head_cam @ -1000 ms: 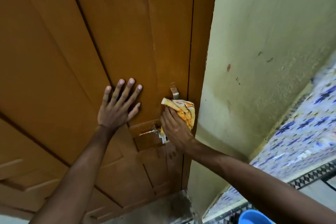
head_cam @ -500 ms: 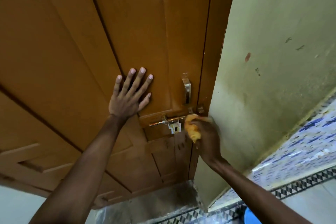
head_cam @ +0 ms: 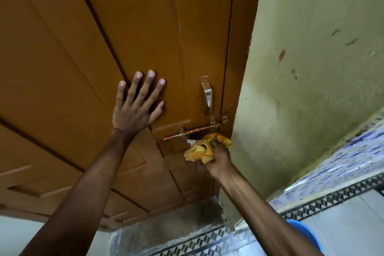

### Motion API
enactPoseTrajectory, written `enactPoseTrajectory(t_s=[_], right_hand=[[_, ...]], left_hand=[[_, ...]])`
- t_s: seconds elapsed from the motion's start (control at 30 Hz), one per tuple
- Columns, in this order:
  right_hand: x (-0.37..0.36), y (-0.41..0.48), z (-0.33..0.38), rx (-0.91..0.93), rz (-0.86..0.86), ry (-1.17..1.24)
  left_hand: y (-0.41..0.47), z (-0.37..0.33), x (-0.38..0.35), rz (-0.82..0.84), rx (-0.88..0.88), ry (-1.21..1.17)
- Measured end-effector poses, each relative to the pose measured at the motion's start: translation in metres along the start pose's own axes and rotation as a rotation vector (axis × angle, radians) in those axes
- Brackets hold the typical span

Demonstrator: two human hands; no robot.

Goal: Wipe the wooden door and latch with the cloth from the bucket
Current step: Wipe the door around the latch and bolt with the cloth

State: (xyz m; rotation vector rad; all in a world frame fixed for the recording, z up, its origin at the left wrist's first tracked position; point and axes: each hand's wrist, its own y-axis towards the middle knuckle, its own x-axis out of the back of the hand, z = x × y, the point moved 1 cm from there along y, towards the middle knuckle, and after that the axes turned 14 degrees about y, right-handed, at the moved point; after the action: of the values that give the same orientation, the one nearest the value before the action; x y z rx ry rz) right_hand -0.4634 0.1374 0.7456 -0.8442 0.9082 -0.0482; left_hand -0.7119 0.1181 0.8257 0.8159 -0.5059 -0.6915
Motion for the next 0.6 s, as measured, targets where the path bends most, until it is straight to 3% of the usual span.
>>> enactPoseTrajectory(t_s=[0.1,0.2,0.23,0.27,0.33,0.37,0.47,0.53,0.57,0.6], right_hand=[[-0.023,0.014,-0.017,-0.044,0.049,0.032],[-0.03,0.014,-0.019,0.048,0.134,-0.398],[-0.034,0.017,-0.017,0.06,0.127,-0.413],[-0.037,0.019,-0.019,-0.009,0.072,-0.231],[-0.044,0.036,-0.026,-0.004,-0.026,-0.244],[-0.039,0.053,-0.032,0.039,-0.097,-0.355],[-0.031,0.034,-0.031,0.304,0.037,-0.814],[-0.031,0.018,-0.034,0.132,0.087,-0.481],[-0.027,0.015,-0.032,0.166,0.012,-0.516],[-0.019,0.03,-0.033,0.27,0.045,-0.572]], left_hand=[[0.0,0.0,0.0,0.006,-0.003,0.006],[-0.001,0.0,-0.001,0.013,-0.011,0.012],[-0.001,-0.001,-0.001,0.014,-0.012,0.016],[-0.002,-0.001,-0.002,0.013,-0.01,0.019],[-0.002,-0.001,-0.002,0.007,-0.007,0.023],[-0.002,-0.001,-0.002,0.005,-0.008,0.027],[0.001,0.001,0.001,0.015,-0.007,0.021],[0.0,0.0,0.001,0.019,-0.002,0.02],[0.0,0.0,0.001,0.02,0.001,0.023],[0.0,0.0,0.0,0.021,0.001,0.024]])
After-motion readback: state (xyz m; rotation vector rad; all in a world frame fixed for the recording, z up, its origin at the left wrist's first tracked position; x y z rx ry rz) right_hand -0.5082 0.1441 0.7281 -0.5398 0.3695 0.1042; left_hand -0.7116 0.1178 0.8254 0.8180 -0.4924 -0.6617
